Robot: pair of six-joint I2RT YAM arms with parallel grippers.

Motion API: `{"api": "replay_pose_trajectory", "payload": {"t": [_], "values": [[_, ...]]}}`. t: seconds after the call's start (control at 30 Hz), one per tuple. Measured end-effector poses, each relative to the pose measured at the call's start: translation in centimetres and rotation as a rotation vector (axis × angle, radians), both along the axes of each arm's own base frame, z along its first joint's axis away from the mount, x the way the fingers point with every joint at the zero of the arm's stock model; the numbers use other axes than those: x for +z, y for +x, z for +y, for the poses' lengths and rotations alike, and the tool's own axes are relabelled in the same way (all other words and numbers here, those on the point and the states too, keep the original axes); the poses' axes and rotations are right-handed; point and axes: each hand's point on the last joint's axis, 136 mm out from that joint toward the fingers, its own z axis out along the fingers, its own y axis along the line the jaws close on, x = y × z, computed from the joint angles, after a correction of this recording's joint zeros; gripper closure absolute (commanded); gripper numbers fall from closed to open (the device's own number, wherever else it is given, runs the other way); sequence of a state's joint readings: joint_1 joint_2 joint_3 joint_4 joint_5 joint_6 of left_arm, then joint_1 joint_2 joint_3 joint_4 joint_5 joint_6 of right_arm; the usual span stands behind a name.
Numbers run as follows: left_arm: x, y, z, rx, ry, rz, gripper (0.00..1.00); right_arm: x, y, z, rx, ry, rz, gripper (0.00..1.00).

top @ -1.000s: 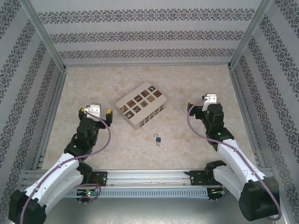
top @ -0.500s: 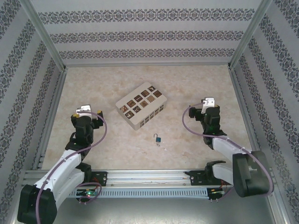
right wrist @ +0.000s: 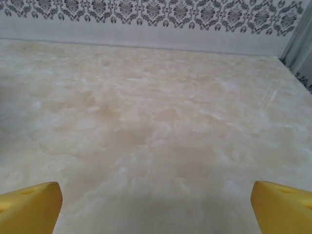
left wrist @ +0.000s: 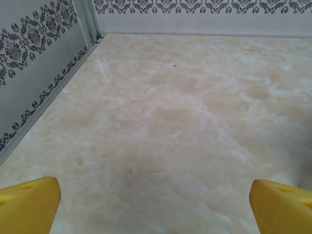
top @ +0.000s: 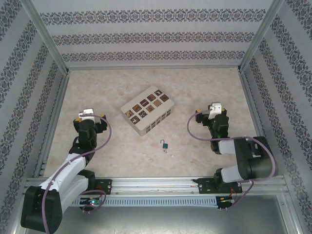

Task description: Unlock the padlock with the key

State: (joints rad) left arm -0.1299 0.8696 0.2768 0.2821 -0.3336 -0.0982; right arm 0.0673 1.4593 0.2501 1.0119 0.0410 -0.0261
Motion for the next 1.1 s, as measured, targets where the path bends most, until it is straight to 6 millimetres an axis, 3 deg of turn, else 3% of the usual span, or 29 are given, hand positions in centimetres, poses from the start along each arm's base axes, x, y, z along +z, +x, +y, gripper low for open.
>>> {"api": "replay_pose_trajectory", "payload": {"t": [0.2, 0.43, 0.73, 1.1], "values": [[-0.3, 0.2, 0.0, -0.005, -0.004, 0.001, 0.01, -1.3, 0.4, 0.5, 0.027, 0.003, 0.023, 0.02], [-1.2, 0.8, 0.3, 0.001, 0.003, 0.015, 0.01, 0.9, 3.0, -2.2, -0.055, 0.051, -0.007, 0.02], [-3.8, 2.8, -0.5, -0.066, 0.016, 0.026, 0.01, 0.3, 2.8, -2.3, -0.062, 0.063, 0.021, 0.02], [-4.6, 5.8, -2.7, -0.201, 0.031, -0.067, 0.01, 0.2, 2.8, -2.3, -0.062, 0.063, 0.023, 0.01]]}}
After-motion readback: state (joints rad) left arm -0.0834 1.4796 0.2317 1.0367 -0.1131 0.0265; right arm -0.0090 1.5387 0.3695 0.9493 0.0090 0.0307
